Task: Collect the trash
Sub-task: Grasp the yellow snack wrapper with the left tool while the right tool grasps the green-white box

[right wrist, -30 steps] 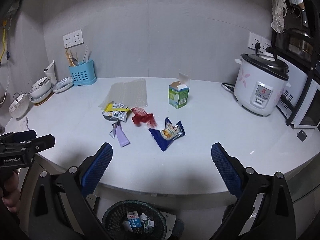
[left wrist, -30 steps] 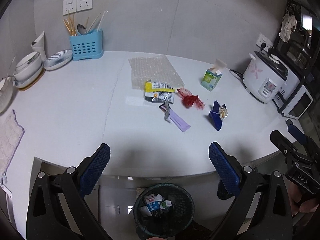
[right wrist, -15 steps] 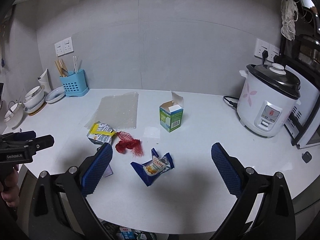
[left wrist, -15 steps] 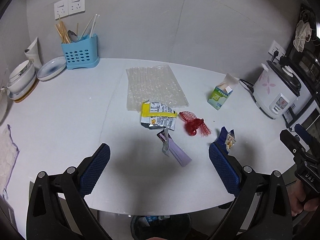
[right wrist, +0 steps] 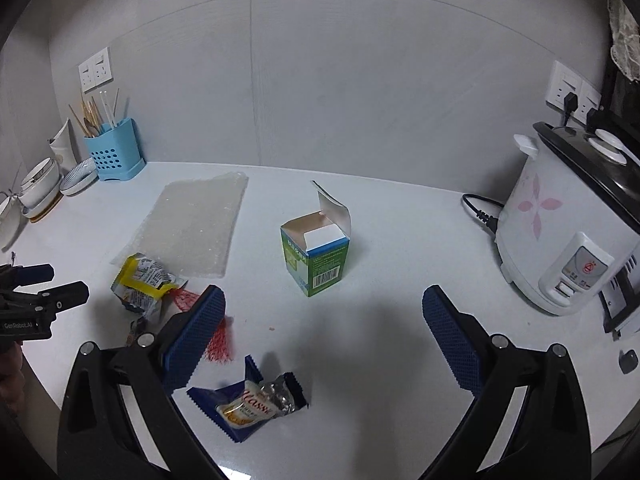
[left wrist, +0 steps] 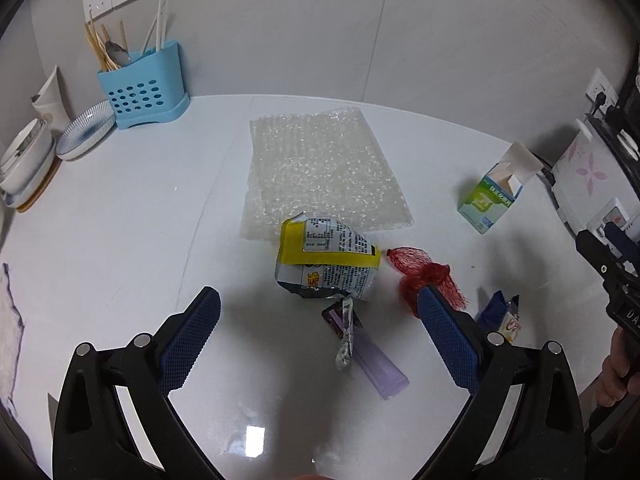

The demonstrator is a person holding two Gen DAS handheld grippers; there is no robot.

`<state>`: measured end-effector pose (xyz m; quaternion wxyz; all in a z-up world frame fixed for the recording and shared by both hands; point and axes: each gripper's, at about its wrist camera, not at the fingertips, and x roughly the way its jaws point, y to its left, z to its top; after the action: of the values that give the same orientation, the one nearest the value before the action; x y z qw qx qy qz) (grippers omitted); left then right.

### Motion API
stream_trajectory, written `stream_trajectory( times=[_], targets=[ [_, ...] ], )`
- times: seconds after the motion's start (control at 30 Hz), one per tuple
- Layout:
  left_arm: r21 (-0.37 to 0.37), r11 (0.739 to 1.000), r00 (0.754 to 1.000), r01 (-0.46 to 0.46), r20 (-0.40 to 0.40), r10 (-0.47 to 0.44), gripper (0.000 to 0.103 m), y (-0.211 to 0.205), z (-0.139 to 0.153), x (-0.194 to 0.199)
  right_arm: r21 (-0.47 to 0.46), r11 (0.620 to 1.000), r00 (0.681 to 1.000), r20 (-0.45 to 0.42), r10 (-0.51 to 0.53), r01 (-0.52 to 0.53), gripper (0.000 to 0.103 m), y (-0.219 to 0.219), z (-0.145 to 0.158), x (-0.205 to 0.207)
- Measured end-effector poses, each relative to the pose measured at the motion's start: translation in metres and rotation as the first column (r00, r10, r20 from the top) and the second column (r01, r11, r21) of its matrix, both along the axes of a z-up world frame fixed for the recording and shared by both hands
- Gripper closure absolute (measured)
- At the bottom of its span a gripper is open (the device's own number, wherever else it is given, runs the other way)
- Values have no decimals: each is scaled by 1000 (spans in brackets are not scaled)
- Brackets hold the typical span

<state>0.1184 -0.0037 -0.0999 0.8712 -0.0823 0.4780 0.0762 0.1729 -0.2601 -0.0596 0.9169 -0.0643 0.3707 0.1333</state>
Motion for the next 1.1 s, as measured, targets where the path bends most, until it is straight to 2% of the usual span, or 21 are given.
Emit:
stream_trajectory(
  times=[0.3,0.57,0.7,0.8,0.93,1.1],
  targets=[
    [-5,1000,998,-13,-58,12,6,8,-35,47,19,997,997,-37,71,-70,8,-2,-30,55],
    [-26,1000,992,-14,-125,10,7,12,-66,72,30,992,991,-49,122,-121,10,6,-49,81],
    [-23,1000,990,-2,-142,-1,8,11,-74,80,20,991,989,-55,135,-134,15,14,-56,91],
    [-17,1000,988,5,-152,-7,14,9,-79,86,3,990,988,-61,144,-144,15,23,-62,96],
    [-13,1000,987,6,-162,-8,20,9,-82,90,-18,987,986,-61,156,-157,21,34,-66,100],
    [7,1000,986,4,-165,-2,31,6,-77,85,-60,987,986,-89,144,-150,41,46,-78,106]
  ],
)
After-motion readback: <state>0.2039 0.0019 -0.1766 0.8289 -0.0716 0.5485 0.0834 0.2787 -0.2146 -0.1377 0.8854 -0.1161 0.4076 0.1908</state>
